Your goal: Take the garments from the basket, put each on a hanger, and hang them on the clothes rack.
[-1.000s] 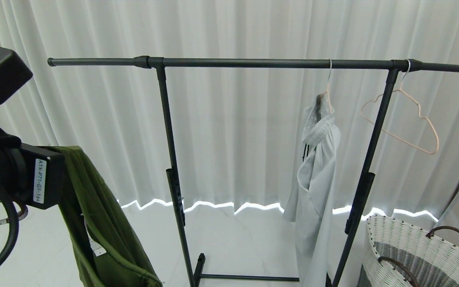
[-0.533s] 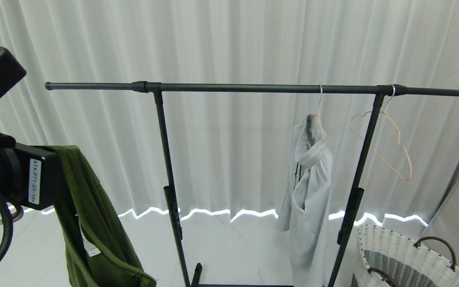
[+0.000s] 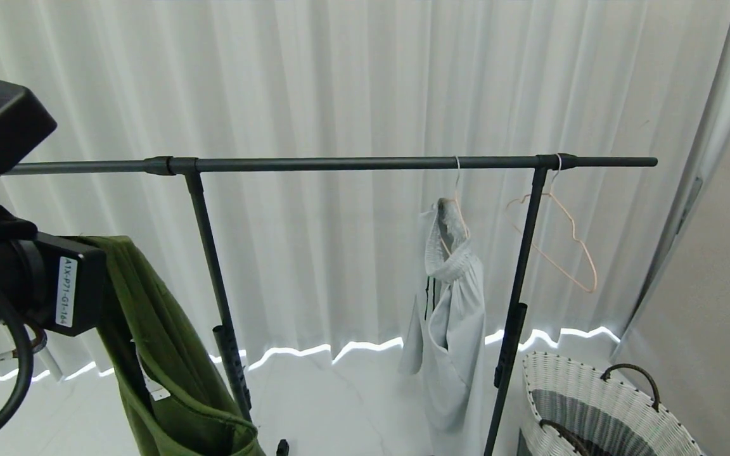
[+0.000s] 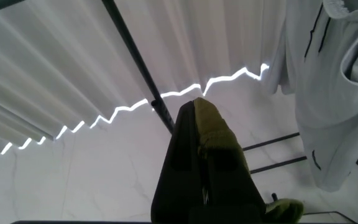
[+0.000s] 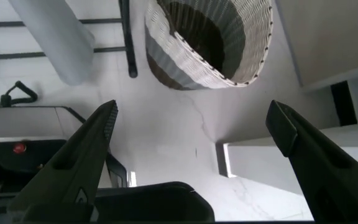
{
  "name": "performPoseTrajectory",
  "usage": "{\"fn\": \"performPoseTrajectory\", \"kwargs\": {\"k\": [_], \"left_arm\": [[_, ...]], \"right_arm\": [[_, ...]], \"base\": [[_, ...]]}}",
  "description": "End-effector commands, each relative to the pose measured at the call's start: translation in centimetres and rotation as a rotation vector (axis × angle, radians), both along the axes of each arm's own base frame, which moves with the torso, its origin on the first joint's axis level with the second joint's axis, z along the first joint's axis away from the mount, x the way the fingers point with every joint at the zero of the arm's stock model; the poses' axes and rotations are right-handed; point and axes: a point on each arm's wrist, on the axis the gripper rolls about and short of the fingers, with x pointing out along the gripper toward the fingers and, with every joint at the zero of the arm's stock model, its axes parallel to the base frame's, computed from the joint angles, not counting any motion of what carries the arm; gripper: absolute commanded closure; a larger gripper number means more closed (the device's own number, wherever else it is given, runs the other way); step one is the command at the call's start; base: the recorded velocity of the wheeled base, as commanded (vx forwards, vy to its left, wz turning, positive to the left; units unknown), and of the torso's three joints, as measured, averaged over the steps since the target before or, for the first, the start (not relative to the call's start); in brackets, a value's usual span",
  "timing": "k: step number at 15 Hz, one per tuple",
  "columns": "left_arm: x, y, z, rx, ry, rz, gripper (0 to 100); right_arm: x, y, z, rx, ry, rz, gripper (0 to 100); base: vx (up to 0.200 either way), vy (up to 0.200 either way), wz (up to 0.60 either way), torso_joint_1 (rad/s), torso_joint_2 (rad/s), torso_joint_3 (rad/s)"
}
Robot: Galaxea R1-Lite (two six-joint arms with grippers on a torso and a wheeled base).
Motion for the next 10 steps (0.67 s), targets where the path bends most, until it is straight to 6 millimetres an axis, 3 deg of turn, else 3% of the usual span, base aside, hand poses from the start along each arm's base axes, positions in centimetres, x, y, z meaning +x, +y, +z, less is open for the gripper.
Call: {"fn": "performPoseTrajectory", "kwargs": {"k": [1, 4, 5, 7, 10], "left_arm": [[-0.1, 0.0, -0.2, 0.002, 0.004, 0.000, 100], [-0.3, 0.2, -0.3, 0.000, 0.001, 0.001, 100], [-0.3, 0.3, -0.2, -0.001, -0.001, 0.001, 100], [-0.5, 0.4, -0.3, 0.001, -0.001, -0.001, 100], [-0.5, 0.4, -0.5, 0.021, 0.003, -0.009, 100]], "right_arm": [[-0.1, -0.1, 0.1, 0.006, -0.023, -0.018, 0], [-0.9, -0.2, 1.0, 0.045, -0.160, -0.002, 0], [-0.1, -0.1, 2.8, 0.059, -0.213, -0.012, 0], [3.8, -0.2, 8.0, 0.067, -0.287, -0.072, 0], [10.3, -0.9, 14.2, 0.078, -0.373, -0.121, 0]], "base": [[0.000, 0.000, 0.00, 0.000, 0.00, 0.000], [0.000, 0.000, 0.00, 0.000, 0.00, 0.000], [0.000, 0.000, 0.00, 0.000, 0.00, 0.000], [0.000, 0.000, 0.00, 0.000, 0.00, 0.000], [0.000, 0.000, 0.00, 0.000, 0.00, 0.000]]}}
